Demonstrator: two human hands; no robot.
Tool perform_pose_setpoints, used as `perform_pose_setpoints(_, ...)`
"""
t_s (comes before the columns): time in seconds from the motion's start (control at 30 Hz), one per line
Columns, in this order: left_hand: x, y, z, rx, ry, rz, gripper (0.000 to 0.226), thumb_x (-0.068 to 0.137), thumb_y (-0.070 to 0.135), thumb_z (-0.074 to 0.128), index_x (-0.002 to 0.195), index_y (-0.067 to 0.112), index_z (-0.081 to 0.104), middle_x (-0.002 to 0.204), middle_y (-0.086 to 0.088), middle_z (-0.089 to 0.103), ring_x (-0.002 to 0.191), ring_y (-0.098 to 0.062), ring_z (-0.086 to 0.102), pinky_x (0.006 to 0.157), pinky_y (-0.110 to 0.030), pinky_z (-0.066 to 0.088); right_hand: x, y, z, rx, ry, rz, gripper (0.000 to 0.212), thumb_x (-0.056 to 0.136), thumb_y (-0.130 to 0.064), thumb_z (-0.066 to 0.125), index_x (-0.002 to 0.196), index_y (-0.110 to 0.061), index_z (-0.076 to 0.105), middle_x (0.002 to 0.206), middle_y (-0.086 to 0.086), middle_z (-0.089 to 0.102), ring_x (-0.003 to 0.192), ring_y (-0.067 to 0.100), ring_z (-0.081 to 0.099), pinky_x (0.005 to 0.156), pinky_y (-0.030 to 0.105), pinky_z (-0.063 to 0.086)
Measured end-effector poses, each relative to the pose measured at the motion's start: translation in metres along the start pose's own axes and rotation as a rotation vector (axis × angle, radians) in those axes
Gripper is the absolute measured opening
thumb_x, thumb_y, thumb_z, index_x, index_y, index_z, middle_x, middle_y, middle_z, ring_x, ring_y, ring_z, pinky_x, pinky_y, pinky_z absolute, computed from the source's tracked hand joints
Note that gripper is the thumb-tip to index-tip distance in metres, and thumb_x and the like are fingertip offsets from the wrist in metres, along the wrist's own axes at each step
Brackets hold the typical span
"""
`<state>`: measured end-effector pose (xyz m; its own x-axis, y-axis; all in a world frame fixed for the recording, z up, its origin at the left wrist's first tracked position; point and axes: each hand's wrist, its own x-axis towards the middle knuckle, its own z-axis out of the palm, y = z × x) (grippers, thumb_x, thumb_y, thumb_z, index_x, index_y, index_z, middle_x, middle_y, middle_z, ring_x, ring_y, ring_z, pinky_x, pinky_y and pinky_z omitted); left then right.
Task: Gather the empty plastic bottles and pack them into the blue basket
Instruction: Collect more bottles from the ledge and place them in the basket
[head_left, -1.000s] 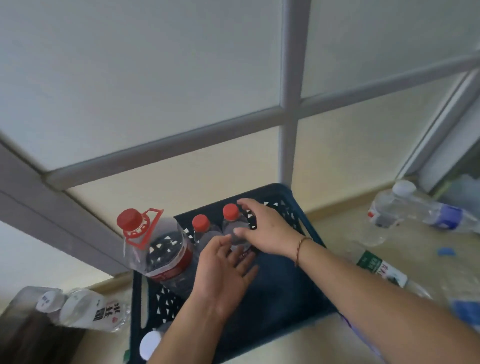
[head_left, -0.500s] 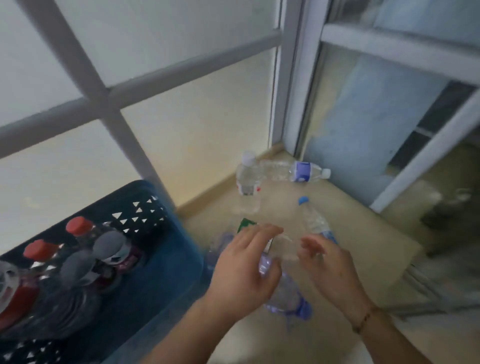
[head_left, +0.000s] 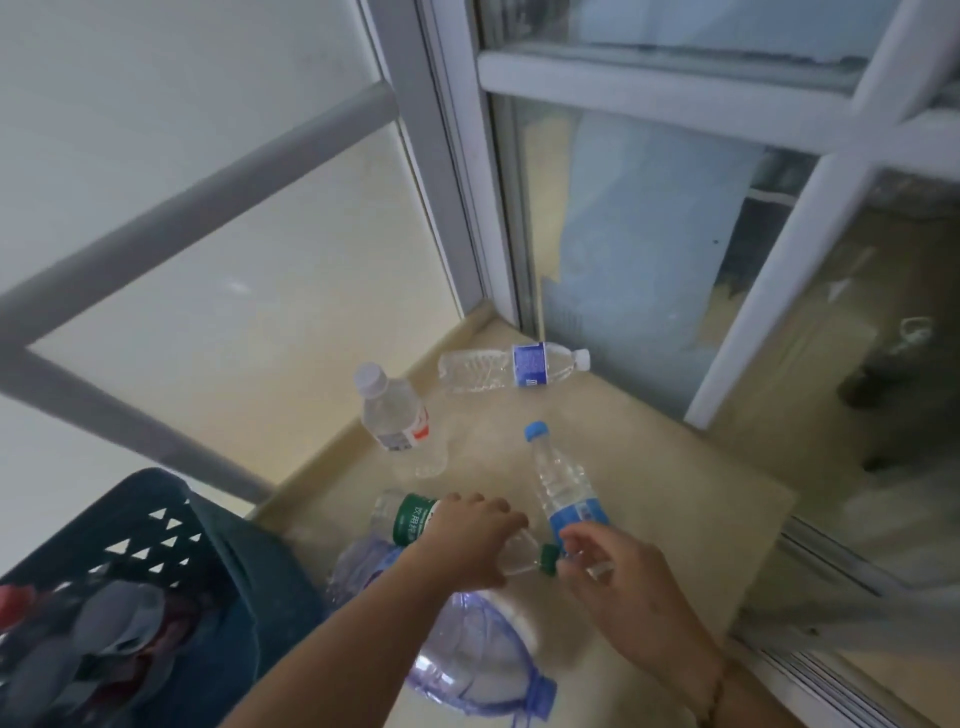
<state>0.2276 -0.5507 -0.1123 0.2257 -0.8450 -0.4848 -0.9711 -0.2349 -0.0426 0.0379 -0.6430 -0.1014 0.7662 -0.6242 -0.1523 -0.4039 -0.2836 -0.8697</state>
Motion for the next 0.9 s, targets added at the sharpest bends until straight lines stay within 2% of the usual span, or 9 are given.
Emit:
perform_pose_setpoints(0.1,-0.008,-0.004,0.003,-0.067,0.106,0.002,0.069,0.075,0.041,0.077,0.137,0.034,0.048,0.129,0.005,0.060,0.113,-0.024,0.058,0.096,-0.038,0.042,0.009,0.000,-0.001,0.013,0.003,-0.027,0.035,0.079,-0.015,0.075,0.093,-0.044,0.062,0.092,-0.016,0.070,0.085,0.006,0.067,0.073,0.020,0.054)
perform_pose_setpoints(0.23,-0.024,-0.012,0.003,-0.279,0.433,-0.046,0.065,0.062,0.042,0.086,0.123,0.029,0.065,0.119,0.004,0.070,0.102,-0.024,0.069,0.087,-0.037,0.051,0.027,-0.012,0.011,-0.002,-0.058,-0.100,0.046,0.077,-0.025,0.079,0.119,-0.024,0.061,0.111,-0.009,0.062,0.103,0.006,0.060,0.090,0.021,0.048)
perform_pose_setpoints(0.33,-0.032,-0.016,-0.006,-0.460,0.595,-0.088,0.068,0.054,0.037,0.092,0.117,0.025,0.070,0.114,0.003,0.073,0.097,-0.023,0.072,0.081,-0.035,0.058,0.039,-0.029,0.025,0.034,-0.123,-0.154,0.042,0.080,-0.024,0.079,0.116,-0.028,0.057,0.101,-0.008,0.064,0.092,0.003,0.062,0.077,0.006,0.046)
perform_pose_setpoints(0.4,-0.036,-0.013,-0.012,-0.559,0.672,-0.141,0.068,0.055,0.035,0.088,0.120,0.026,0.068,0.119,0.004,0.072,0.102,-0.020,0.071,0.083,-0.036,0.059,0.045,-0.042,0.029,0.075,-0.085,-0.189,0.039,0.082,-0.018,0.077,0.108,-0.034,0.052,0.093,-0.011,0.063,0.086,0.000,0.062,0.068,0.002,0.044)
perform_pose_setpoints(0.53,-0.049,-0.004,-0.025,-0.734,0.864,-0.260,0.062,0.062,0.042,0.079,0.121,0.034,0.060,0.122,0.009,0.068,0.104,-0.014,0.069,0.082,-0.036,0.058,0.048,-0.072,0.027,0.145,0.013,-0.278,0.044,0.084,-0.008,0.073,0.099,-0.043,0.050,0.091,-0.012,0.067,0.089,-0.009,0.063,0.070,0.001,0.043)
perform_pose_setpoints(0.63,-0.064,0.007,-0.046,-0.735,1.056,-0.261,0.060,0.068,0.039,0.085,0.121,0.026,0.060,0.120,0.008,0.067,0.102,-0.012,0.068,0.080,-0.035,0.058,0.039,-0.102,0.011,0.250,0.031,-0.349,0.040,0.084,-0.013,0.073,0.107,-0.040,0.055,0.099,-0.016,0.070,0.097,-0.007,0.064,0.079,0.007,0.048)
perform_pose_setpoints(0.77,-0.102,0.016,-0.072,-0.780,1.252,-0.255,0.071,0.074,0.043,0.082,0.133,0.016,0.053,0.126,-0.002,0.064,0.112,-0.017,0.064,0.093,-0.030,0.053,0.017,-0.155,-0.022,0.443,-0.025,-0.466,0.024,0.088,-0.031,0.070,0.110,-0.032,0.061,0.112,-0.008,0.070,0.105,0.013,0.068,0.089,0.041,0.055)
perform_pose_setpoints(0.83,-0.130,0.010,-0.076,-0.799,1.270,-0.254,0.077,0.074,0.043,0.082,0.138,0.017,0.048,0.131,-0.004,0.062,0.117,-0.019,0.062,0.098,-0.033,0.051,0.008,-0.187,-0.041,0.488,-0.087,-0.591,0.027,0.088,-0.019,0.069,0.108,-0.035,0.061,0.112,-0.003,0.071,0.106,0.020,0.068,0.088,0.041,0.057)
perform_pose_setpoints(0.9,-0.165,0.002,-0.074,-0.796,1.331,-0.250,0.078,0.072,0.039,0.085,0.137,0.011,0.052,0.130,-0.007,0.064,0.119,-0.021,0.062,0.098,-0.038,0.052,0.008,-0.215,-0.051,0.513,-0.207,-0.604,0.031,0.087,-0.011,0.065,0.112,-0.030,0.063,0.117,0.006,0.069,0.107,0.022,0.066,0.088,0.031,0.057)
